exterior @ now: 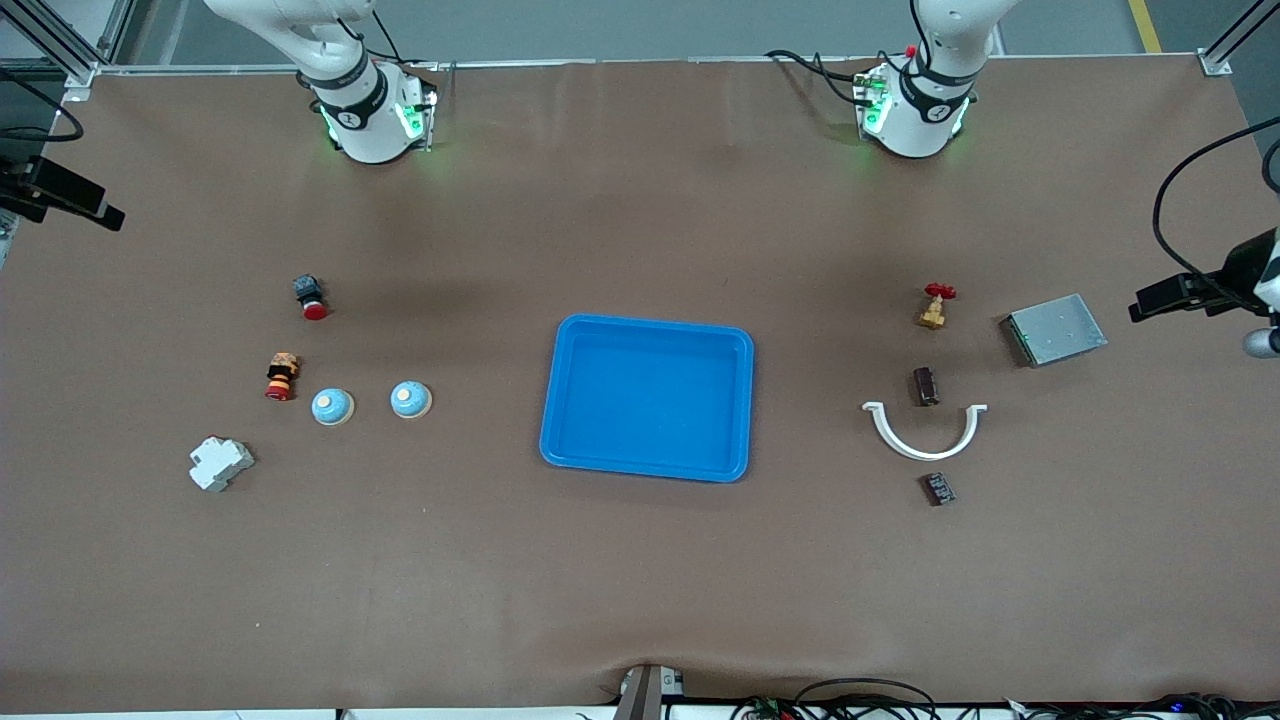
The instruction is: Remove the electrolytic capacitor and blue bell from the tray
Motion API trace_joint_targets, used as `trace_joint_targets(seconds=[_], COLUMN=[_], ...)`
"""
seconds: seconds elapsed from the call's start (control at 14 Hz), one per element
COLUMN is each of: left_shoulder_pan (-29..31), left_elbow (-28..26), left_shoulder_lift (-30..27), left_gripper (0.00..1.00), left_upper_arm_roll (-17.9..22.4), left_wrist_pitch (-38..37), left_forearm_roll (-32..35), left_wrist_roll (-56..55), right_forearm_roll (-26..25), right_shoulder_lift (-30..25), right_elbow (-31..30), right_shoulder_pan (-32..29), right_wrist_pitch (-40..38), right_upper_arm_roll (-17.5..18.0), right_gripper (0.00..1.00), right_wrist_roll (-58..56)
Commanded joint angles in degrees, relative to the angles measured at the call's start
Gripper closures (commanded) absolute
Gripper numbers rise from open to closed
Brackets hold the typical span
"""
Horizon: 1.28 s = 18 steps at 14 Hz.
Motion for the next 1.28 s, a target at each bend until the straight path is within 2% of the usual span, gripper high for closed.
trace_joint_targets(seconds=[0.0, 0.21, 0.43, 0.64, 0.78, 1.0, 1.07, 1.21], left_shoulder_pan=[0.1, 0.1, 0.2, 0.3, 0.3, -1.0, -4.2, -14.2], left_elbow=[12.0, 13.2, 13.2, 13.1, 12.7, 12.3, 11.6, 9.4], left_shoulder_lift=[6.3, 6.2, 5.6, 4.0, 2.7, 2.3, 1.7, 0.3], left_gripper=[0.0, 0.0, 0.0, 0.0, 0.0, 0.0, 0.0, 0.0], left_upper_arm_roll=[-2.1, -2.2, -6.1, -7.3, -6.9, -4.6, -1.7, 6.3], left_wrist_pitch=[-6.6, -7.0, -7.1, -7.8, -8.8, -8.5, -8.0, -5.2], left_forearm_roll=[-2.9, -6.0, -5.6, -5.5, -5.2, -4.8, -3.2, -2.3], left_wrist_roll=[-1.1, -7.0, -25.3, -21.7, -15.2, -5.8, -4.1, -3.2], right_forearm_roll=[-0.6, -1.1, -1.1, -2.6, -2.8, -2.9, -2.9, -3.0], right_shoulder_lift=[-2.1, -2.1, -2.0, -1.8, -1.1, 1.5, 1.9, 2.4], right_elbow=[-2.8, -2.7, -1.8, 0.0, 3.6, 7.4, 7.4, 7.5], right_shoulder_pan=[-1.5, -1.0, -1.1, -1.0, -1.0, -1.0, -0.9, -0.8], right_wrist_pitch=[1.6, 1.7, 2.8, 6.2, 6.8, 6.8, 7.2, 7.3], right_upper_arm_roll=[1.5, 1.4, 1.4, 1.5, 1.5, 1.5, 1.5, 1.5], right_gripper=[0.0, 0.0, 0.0, 0.0, 0.0, 0.0, 0.0, 0.0], right_wrist_roll=[-0.1, -0.1, -0.1, -0.1, -0.1, 0.2, 0.4, 0.5])
